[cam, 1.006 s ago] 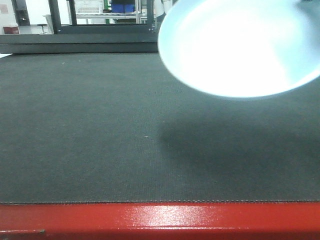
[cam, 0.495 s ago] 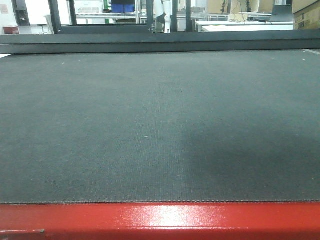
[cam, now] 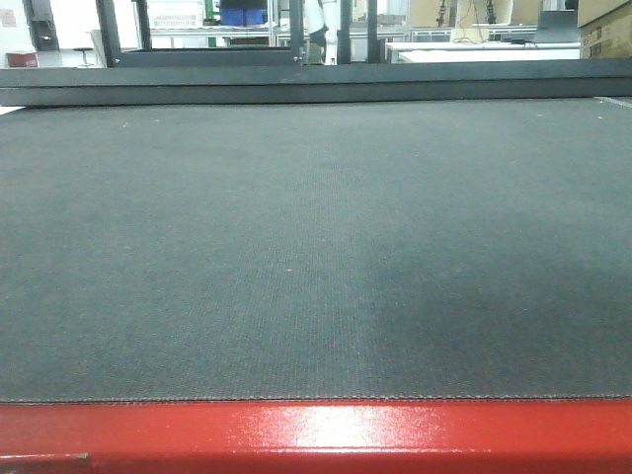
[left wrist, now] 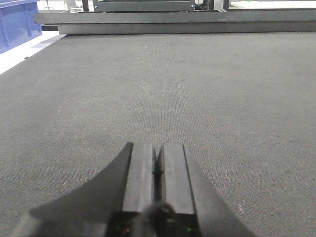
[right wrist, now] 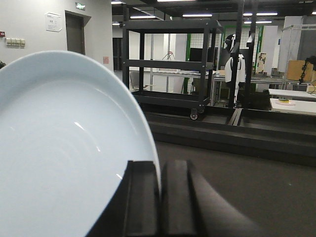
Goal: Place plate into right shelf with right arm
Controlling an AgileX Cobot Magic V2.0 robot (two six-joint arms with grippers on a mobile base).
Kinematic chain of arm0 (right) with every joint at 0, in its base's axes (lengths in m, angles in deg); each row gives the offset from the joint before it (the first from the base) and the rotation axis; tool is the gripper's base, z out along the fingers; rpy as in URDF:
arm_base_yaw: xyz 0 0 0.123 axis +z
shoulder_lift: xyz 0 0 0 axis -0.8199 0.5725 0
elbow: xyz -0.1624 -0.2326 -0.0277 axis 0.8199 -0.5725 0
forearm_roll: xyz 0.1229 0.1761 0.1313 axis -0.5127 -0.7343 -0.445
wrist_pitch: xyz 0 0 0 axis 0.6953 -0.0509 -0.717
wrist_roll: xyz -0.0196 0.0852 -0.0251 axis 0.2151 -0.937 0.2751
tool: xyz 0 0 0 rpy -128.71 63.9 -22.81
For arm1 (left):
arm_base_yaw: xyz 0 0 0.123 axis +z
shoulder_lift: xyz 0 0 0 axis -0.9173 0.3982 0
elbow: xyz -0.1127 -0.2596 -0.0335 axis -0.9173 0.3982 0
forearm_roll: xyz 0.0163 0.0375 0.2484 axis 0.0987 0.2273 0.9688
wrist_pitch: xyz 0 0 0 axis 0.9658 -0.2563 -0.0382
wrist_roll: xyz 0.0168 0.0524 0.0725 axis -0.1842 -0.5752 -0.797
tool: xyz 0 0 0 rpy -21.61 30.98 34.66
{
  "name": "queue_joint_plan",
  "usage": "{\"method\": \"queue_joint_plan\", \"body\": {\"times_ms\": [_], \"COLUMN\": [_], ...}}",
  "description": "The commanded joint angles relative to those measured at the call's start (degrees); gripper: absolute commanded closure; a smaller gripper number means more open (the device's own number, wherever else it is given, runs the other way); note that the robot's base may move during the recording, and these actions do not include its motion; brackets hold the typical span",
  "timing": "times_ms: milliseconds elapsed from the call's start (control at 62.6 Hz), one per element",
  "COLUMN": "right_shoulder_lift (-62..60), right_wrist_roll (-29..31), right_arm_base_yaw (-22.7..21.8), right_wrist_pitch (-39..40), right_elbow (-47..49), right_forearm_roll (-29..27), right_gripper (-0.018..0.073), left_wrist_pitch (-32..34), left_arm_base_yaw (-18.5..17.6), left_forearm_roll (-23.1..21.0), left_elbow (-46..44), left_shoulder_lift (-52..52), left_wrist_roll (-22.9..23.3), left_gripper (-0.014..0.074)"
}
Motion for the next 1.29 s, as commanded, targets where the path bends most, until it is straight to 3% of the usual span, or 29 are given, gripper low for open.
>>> {"method": "queue_joint_plan", "body": {"times_ms": [0, 1277], "right_shoulder_lift": [0.32, 0.32], "right_wrist_roll": [0.37, 0.37], "right_arm_base_yaw": [-0.13, -0.13], "right_wrist_pitch": [6.03, 6.03], "right_elbow": [1.60, 1.60], "right_forearm_roll": [0.66, 0.66], "right_gripper": [0.0505, 0.0505], "left_wrist_pitch": [4.88, 4.88], "left_arm_base_yaw": [-0.17, -0.17], "left_forearm_roll": [-0.22, -0.22], "left_elbow": [0.48, 0.48], "left_shoulder_lift": [-0.69, -0.69], "left_wrist_roll": [0.14, 0.14], "left_gripper": [0.0643, 0.0643]}}
